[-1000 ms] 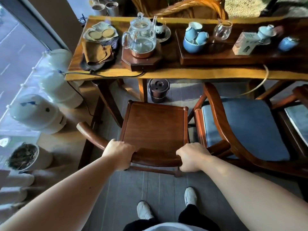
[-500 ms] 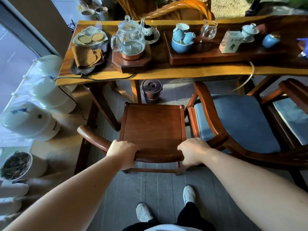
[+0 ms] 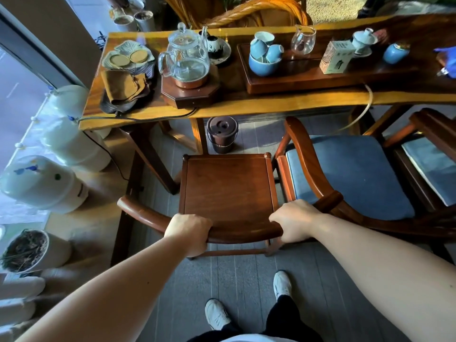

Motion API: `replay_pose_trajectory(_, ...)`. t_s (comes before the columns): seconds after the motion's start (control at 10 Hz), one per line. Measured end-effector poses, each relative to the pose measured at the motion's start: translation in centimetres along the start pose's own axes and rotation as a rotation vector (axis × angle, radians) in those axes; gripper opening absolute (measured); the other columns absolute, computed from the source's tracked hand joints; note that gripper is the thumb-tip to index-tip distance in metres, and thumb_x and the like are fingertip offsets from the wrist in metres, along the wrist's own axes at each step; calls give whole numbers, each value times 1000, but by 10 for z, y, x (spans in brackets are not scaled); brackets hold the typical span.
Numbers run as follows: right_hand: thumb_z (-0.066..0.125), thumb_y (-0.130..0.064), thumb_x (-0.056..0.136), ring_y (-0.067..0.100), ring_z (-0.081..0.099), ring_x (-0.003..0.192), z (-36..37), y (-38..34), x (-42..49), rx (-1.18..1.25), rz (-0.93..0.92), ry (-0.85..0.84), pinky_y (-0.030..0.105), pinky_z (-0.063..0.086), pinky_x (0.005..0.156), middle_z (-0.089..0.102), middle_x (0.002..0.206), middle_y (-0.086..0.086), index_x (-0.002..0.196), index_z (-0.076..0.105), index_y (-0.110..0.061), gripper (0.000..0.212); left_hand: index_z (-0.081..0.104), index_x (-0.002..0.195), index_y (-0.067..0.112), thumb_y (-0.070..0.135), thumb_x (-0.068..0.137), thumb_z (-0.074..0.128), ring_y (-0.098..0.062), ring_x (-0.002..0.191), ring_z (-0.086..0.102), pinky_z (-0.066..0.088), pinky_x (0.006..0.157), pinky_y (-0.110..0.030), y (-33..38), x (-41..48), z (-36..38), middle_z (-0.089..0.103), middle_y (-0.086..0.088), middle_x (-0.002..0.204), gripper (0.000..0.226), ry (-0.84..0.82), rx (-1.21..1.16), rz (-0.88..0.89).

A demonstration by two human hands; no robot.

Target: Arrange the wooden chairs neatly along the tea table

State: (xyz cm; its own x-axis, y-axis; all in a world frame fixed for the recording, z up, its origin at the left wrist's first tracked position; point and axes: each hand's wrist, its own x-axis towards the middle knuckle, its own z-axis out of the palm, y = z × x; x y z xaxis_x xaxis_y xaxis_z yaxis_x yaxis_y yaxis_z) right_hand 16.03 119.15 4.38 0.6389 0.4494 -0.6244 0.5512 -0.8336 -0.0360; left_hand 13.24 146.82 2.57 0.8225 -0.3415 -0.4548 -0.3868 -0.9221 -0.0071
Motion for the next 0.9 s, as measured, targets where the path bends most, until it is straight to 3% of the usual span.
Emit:
replay_pose_trajectory(0.2,65,-32,77,14,54,72,-1,3,-5,40,54,4,32,51,69,54,73,-10,83,50,-32,16,54,86,30,15,76,54,-11,63,54,41,56,-28,8,2,-6,55,10,68,18,4,1,23)
replay_pose_trajectory(0.5,62,-28,83,19,58,83,-4,-5,5,59,113,11,32,50,70,59,85,-7,100,58,-29,18,49,81,33,13,81,51,-10,64,52,41,77,-32,-1,7,-10,52,13,66,21,37,2,-32)
replay_pose_trajectory(0.6,62,-25,84,18,59,77,-1,-7,3,84,136,62,33,49,68,60,82,-5,93,56,-29,12,48,82,34,14,81,50,-10,66,52,39,81,-34,-2,7,-13,51,13,67,20,28,22,-26)
replay_pose_trajectory(0.7,64,-26,85,23,60,86,8,-5,2,97,132,133,40,50,84,62,90,-3,101,54,-28,19,52,91,31,15,82,51,-13,75,57,40,82,-34,0,7,-11,53,13,72,18,48,17,-56)
replay_pose_trajectory(0.8,62,-48,85,24,56,108,13,-3,-5,96,118,160,45,41,98,63,114,-1,124,50,-27,46,42,112,25,35,83,60,-19,98,57,43,90,-38,2,2,-13,56,8,91,35,17,-9,-66)
replay_pose_trajectory(0.9,51,-68,84,27,42,130,9,-5,-10,98,78,174,50,29,111,48,142,3,143,34,-27,73,27,139,24,72,78,49,-25,124,44,34,106,-45,2,-2,-17,50,1,133,81,35,20,-6)
